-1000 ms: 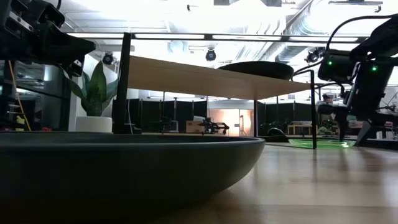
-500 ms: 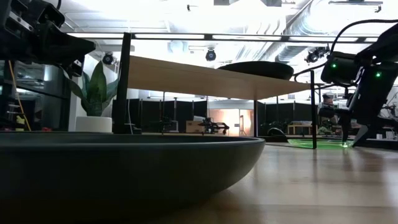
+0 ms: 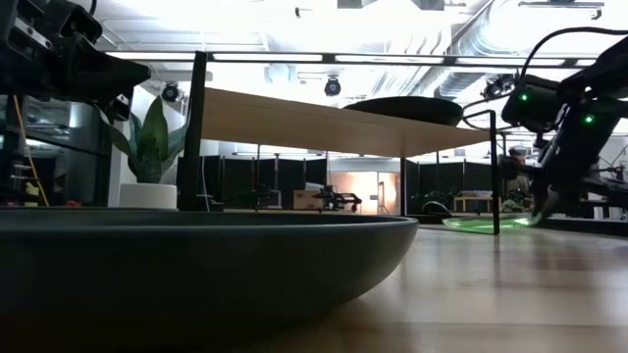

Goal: Place and stack plates onto a shelf
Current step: Put the top right green plate on the shelf

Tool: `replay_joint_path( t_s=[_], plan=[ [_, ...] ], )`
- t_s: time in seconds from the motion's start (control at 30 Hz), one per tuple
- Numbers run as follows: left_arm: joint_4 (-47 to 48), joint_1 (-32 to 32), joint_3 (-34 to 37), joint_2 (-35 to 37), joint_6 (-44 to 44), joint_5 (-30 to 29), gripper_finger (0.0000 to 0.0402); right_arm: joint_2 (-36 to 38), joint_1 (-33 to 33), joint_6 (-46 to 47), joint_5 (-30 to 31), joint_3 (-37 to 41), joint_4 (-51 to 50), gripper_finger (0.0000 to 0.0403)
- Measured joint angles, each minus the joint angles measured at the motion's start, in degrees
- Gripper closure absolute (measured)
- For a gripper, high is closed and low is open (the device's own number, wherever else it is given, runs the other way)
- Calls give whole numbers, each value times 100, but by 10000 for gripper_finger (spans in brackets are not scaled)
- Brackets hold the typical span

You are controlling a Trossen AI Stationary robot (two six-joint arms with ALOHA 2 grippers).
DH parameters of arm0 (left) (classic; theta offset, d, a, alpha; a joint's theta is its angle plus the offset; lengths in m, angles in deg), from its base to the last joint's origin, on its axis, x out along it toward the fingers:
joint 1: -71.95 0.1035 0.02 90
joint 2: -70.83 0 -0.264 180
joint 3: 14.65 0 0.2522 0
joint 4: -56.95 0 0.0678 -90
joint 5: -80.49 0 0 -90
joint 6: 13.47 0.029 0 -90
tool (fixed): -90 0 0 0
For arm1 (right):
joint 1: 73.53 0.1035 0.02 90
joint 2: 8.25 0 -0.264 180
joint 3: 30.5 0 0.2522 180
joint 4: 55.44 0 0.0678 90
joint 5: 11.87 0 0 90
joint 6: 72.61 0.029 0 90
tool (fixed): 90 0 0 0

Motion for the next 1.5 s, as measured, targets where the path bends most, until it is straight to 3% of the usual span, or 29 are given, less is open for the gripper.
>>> replay_joint_path(
  t_s=[0.2, 0.5, 0.7, 0.9, 1.27, 1.5],
  plan=[
    [0, 0, 0, 0, 0, 0, 401, 353, -17, -162, 319, -3, 492, 403],
    [-1, 0, 0, 1, 1, 0, 401, 1006, -17, -348, 464, -9, 452, 403],
    [0, 0, 0, 0, 2, 0, 401, 869, 5, -330, -82, -9, 223, 403],
    [0, 0, 0, 0, 2, 0, 401, 564, 66, -283, -18, -9, 233, 397],
    [-1, 0, 0, 1, 2, 0, 401, -165, 69, -150, 76, -11, 588, 270],
    [0, 0, 0, 0, 2, 0, 401, -710, 70, 39, -12, -15, 968, 241]
  ],
)
